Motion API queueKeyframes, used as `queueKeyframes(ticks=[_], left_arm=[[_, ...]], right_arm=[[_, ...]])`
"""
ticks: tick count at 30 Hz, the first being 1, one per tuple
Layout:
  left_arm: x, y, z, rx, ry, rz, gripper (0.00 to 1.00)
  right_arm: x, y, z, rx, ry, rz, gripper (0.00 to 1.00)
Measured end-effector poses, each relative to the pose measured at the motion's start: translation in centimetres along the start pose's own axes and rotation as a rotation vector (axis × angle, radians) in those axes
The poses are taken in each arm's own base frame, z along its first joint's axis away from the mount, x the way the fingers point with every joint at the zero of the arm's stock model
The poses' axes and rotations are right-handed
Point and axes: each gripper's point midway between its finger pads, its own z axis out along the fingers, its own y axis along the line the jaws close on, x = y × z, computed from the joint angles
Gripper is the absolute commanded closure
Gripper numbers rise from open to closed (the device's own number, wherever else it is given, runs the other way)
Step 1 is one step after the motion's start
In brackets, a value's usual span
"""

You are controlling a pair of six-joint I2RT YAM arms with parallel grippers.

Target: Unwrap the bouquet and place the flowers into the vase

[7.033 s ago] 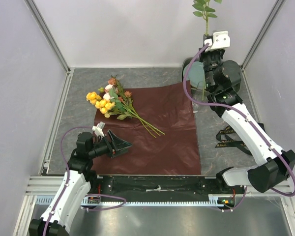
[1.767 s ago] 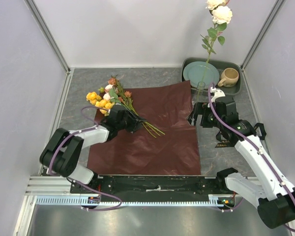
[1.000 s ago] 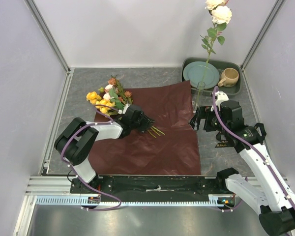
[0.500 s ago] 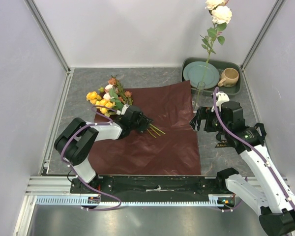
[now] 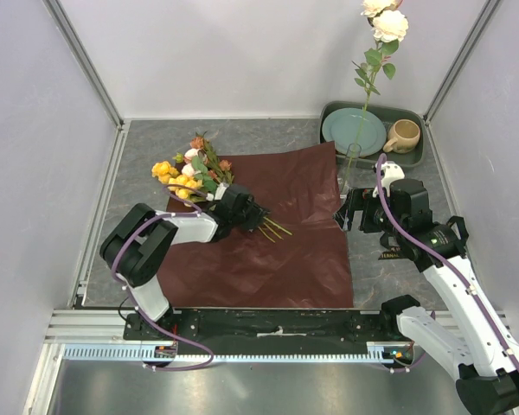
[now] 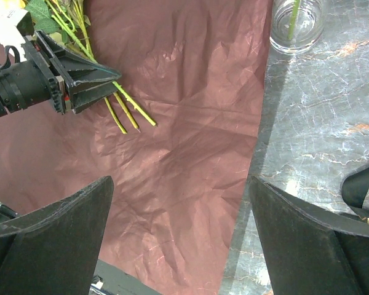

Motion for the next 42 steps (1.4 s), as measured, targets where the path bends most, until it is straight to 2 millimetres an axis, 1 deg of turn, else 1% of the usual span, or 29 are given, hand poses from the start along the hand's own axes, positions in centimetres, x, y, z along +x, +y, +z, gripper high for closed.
queueKeyframes(ticks=[6,10,17,22,26,28,29,31,40,41,42], left_arm=[[-0.7,-0.9,0.5,-0.005,-0.012,-0.007,0.64],[-1.6,-1.2,0.7,-0.003,-0.026,-0.019,0.65],[-2.6,-0.5,1.3,-0.036,-0.037,-0.034,0.65],[-3.3,-0.1,1.4,-0.052,-0.05,-0.038,0.65],[-4.3,0.1,1.4,-0.067,-0.068,-0.041,0.65],[-4.9,0.3,1.4,-0.076,-0.084,-0.038,0.67],[-5.1,0.4,1.4,-0.083,-0.09,-0.036,0.7],[-5.5,0.6,1.4,-0.095,-0.104,-0.03,0.71],[-6.7,1.3,1.3,-0.127,-0.128,-0.003,0.71],[-6.8,1.4,1.3,-0.129,-0.128,0.001,0.75],[-6.9,1.3,1.3,-0.128,-0.13,0.005,0.82]], right_arm=[[0.0,0.0,0.0,0.0,0.0,0.0,0.02],[0.0,0.0,0.0,0.0,0.0,0.0,0.02],[0.1,0.0,0.0,0.001,0.002,0.0,0.02],[0.1,0.0,0.0,0.001,0.003,0.0,0.02],[0.1,0.0,0.0,0.001,0.003,0.0,0.02],[0.1,0.0,0.0,0.002,0.003,0.001,0.02],[0.1,-0.1,0.0,0.003,0.004,0.001,0.02],[0.1,-0.2,0.1,0.008,0.004,0.001,0.02],[0.2,-0.3,0.4,0.013,0.016,0.007,0.02],[0.2,-0.3,0.4,0.014,0.016,0.008,0.02],[0.2,-0.3,0.4,0.014,0.016,0.011,0.02]])
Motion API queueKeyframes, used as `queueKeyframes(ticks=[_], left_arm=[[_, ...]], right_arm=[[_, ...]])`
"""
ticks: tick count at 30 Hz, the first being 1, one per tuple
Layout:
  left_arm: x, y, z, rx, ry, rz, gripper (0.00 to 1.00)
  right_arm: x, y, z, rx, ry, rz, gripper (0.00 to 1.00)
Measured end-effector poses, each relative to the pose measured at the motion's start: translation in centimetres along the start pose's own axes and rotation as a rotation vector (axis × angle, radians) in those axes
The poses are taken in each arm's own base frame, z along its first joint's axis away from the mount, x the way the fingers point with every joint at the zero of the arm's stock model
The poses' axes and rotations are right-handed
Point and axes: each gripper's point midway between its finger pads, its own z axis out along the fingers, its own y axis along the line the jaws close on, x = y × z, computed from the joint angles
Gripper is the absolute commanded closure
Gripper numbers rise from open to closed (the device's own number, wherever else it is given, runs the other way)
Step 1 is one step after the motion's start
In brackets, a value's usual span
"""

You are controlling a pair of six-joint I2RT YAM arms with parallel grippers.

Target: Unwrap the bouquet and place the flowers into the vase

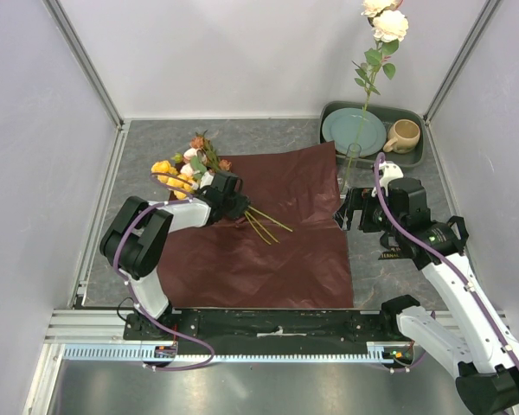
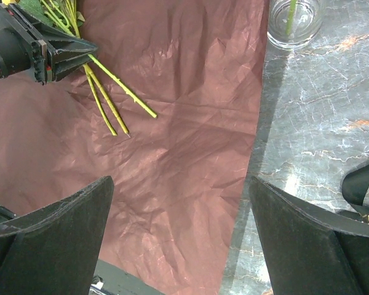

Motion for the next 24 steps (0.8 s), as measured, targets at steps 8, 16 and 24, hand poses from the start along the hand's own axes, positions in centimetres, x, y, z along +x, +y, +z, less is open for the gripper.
queueKeyframes(ticks=[8,16,24], left_arm=[[-0.5,-0.6,-0.6,0.039,-0.014,0.057,0.98],[-2.2,-5.4,-6.6,0.266,-0.078,0.143,0.98],[-0.5,-9.6,-15.9,0.646,-0.033,0.367,0.98]], right_arm=[[-0.3,-0.1,-0.1,0.011,-0.009,0.003,0.02],[-1.1,-0.5,0.0,0.042,-0.022,0.0,0.02],[-2.9,2.9,0.3,-0.113,-0.012,-0.038,0.04]])
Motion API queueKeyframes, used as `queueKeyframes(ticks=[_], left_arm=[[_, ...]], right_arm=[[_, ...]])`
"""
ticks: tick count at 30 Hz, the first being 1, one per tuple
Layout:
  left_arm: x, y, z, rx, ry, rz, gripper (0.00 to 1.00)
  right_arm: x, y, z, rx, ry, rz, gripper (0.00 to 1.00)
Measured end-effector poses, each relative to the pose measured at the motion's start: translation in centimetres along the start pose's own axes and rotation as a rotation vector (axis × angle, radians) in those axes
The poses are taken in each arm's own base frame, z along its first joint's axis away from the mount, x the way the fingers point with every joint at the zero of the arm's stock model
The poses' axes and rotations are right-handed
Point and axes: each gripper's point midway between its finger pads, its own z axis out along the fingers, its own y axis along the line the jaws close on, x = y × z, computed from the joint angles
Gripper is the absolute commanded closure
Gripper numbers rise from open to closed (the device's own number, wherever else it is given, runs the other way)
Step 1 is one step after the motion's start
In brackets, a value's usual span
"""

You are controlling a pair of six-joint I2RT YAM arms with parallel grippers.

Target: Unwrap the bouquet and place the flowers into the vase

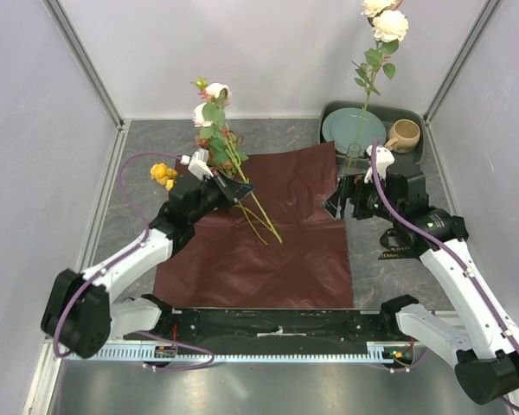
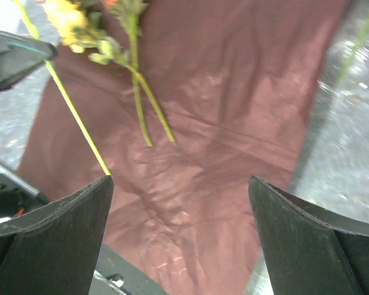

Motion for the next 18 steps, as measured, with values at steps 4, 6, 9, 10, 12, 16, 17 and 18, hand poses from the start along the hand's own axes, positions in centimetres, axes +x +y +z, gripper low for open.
queueKeyframes(ticks=[4,6,9,10,12,16,17,18], left_arm=[[2.0,-3.7,-3.4,0.214,0.109,0.141,0.98],[3.3,-5.0,-5.2,0.311,0.17,0.206,0.98],[5.8,-6.5,-7.9,0.44,0.28,0.298,0.98],[6.4,-6.9,-8.6,0.471,0.307,0.326,0.98],[7.4,-7.3,-9.8,0.514,0.347,0.366,0.98],[8.4,-7.8,-11.6,0.567,0.387,0.425,0.98],[8.5,-7.9,-11.8,0.573,0.391,0.435,0.98],[8.7,-7.8,-12.0,0.575,0.398,0.441,0.98]], right_arm=[[-1.3,4.3,0.3,-0.169,-0.018,-0.031,0.22],[-1.5,7.0,0.9,-0.259,-0.009,-0.045,0.25],[-0.9,12.0,2.1,-0.388,0.035,-0.078,0.36],[-0.7,13.5,2.6,-0.421,0.052,-0.082,0.36],[-0.2,15.7,3.3,-0.477,0.077,-0.081,0.36],[0.7,18.7,4.0,-0.55,0.097,-0.057,0.4],[0.7,19.4,4.0,-0.571,0.093,-0.053,0.41],[0.6,20.1,3.8,-0.592,0.084,-0.052,0.41]])
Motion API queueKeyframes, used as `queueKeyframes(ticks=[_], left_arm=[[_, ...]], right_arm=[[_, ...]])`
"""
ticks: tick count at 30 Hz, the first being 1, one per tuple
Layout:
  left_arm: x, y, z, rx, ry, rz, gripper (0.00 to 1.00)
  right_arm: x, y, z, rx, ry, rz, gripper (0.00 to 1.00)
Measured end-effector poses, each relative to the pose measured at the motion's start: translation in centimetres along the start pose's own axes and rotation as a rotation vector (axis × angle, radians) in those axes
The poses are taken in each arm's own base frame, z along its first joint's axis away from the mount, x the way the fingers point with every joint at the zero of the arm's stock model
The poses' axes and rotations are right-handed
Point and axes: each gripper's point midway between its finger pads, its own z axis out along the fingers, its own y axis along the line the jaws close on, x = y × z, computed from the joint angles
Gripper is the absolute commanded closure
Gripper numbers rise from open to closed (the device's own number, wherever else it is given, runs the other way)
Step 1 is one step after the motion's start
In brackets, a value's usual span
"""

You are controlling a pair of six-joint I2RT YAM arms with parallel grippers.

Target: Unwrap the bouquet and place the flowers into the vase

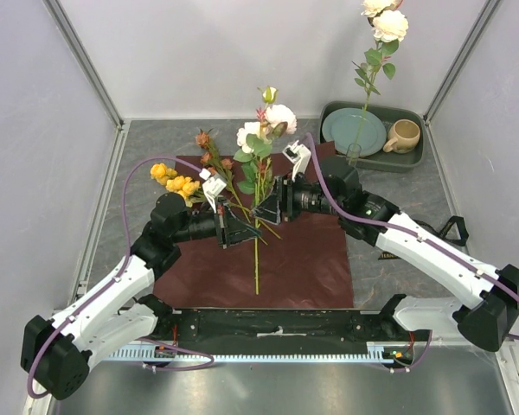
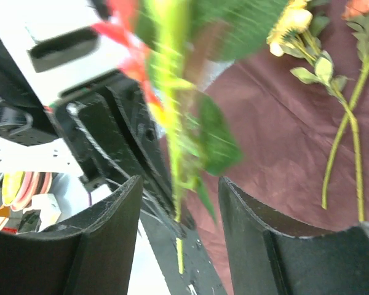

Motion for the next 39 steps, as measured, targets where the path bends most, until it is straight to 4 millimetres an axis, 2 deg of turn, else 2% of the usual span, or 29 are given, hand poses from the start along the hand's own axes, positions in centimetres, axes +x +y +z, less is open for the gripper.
queueKeyframes(ticks=[1,5,11,18,21,24,25,26,28,29,32,33,36,39], left_arm=[[0.1,0.0,0.0,0.001,0.006,0.003,0.98],[1.0,0.2,-0.1,-0.002,0.038,0.004,0.98],[1.6,0.4,-0.1,-0.008,0.06,0.009,0.98],[1.9,0.3,-0.2,-0.003,0.075,0.015,0.98],[2.0,0.2,-0.2,0.005,0.082,0.019,0.98],[2.3,0.1,-0.2,0.008,0.091,0.02,0.98],[2.3,0.0,-0.2,0.009,0.093,0.021,0.98],[2.4,0.0,-0.2,0.01,0.097,0.02,0.98],[2.5,-0.1,-0.2,0.009,0.105,0.018,0.98],[2.6,-0.1,-0.2,0.007,0.108,0.017,0.96],[2.4,-0.1,-0.3,-0.006,0.118,0.016,0.72],[2.3,-0.1,-0.3,-0.014,0.12,0.018,0.6],[1.9,-0.2,-0.4,-0.027,0.118,0.033,0.45],[1.8,-0.2,-0.8,-0.051,0.108,0.045,0.37]], right_arm=[[-0.1,0.5,0.2,-0.016,-0.01,0.0,0.45],[-0.5,1.7,0.6,-0.053,-0.04,0.0,0.5],[-1.1,0.3,0.7,0.028,-0.077,0.002,0.53],[-1.3,0.2,0.6,0.046,-0.071,-0.014,0.69],[-1.0,0.0,0.6,0.054,-0.057,-0.012,0.72],[-0.9,0.0,0.6,0.055,-0.054,-0.012,0.83],[-0.9,0.0,0.6,0.054,-0.052,-0.014,0.94],[-0.8,0.0,0.6,0.052,-0.049,-0.013,0.98],[-0.8,0.0,0.6,0.05,-0.047,-0.011,1.0],[-0.7,0.0,0.6,0.05,-0.046,-0.01,1.0],[-0.9,-0.1,0.5,0.058,-0.054,-0.012,1.0],[-1.1,-0.2,0.4,0.068,-0.064,-0.014,1.0],[-1.9,-0.9,-0.5,0.13,-0.105,-0.039,1.0],[-4.1,-1.7,-2.6,0.23,-0.172,-0.091,1.0]])
